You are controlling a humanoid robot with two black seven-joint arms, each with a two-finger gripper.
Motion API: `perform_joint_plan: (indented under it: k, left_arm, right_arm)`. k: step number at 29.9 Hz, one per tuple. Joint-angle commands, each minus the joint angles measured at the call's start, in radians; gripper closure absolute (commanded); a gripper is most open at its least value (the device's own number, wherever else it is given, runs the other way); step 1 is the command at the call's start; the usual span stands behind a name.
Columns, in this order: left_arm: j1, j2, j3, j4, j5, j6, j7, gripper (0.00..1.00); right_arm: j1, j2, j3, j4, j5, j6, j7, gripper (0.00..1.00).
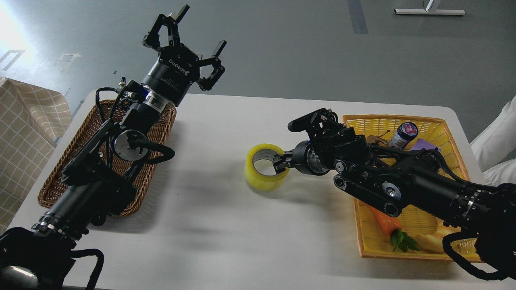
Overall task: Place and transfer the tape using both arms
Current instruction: 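Carry the tape roll out of the tray and lower it onto the table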
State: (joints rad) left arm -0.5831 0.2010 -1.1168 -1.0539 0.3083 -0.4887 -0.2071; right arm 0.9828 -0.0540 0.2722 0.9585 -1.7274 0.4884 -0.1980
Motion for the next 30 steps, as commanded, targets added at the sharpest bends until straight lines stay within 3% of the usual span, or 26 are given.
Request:
perform_joint_plan:
  k: [1,17,20,23,26,30]
  left_arm:
    - [0.0,0.0,0.0,0.0,0.0,0.0,0.0,0.02]
    - [0.005,-0.011,0.0,0.0,0.0,0.0,0.0,0.02]
    - [0.005,-0.012,0.0,0.0,0.0,0.0,0.0,0.02]
    - [0.005,-0.011,0.0,0.0,0.0,0.0,0.0,0.02]
    - [0.005,-0.011,0.0,0.0,0.0,0.0,0.0,0.02]
    - [0.005,-0.011,0.0,0.0,0.0,0.0,0.0,0.02]
  right_arm:
    - [0.0,0.003,-0.001,-0.004,-0.001,0.0,0.0,1.0]
    - [-0.009,0.0,-0.002,-0.011,0.0,0.0,0.0,1.0]
    - [-0.009,-0.001,-0.001,-0.011,0.002,0.0,0.0,0.96]
    - [-0.009,0.0,0.001,-0.011,0.002,0.0,0.0,0.89]
    - [-0.007,0.002,0.002,-0.009,0.003,0.0,0.0,0.77]
    - [-0.006,0.0,0.002,-0.007,0.003,0.0,0.0,0.44]
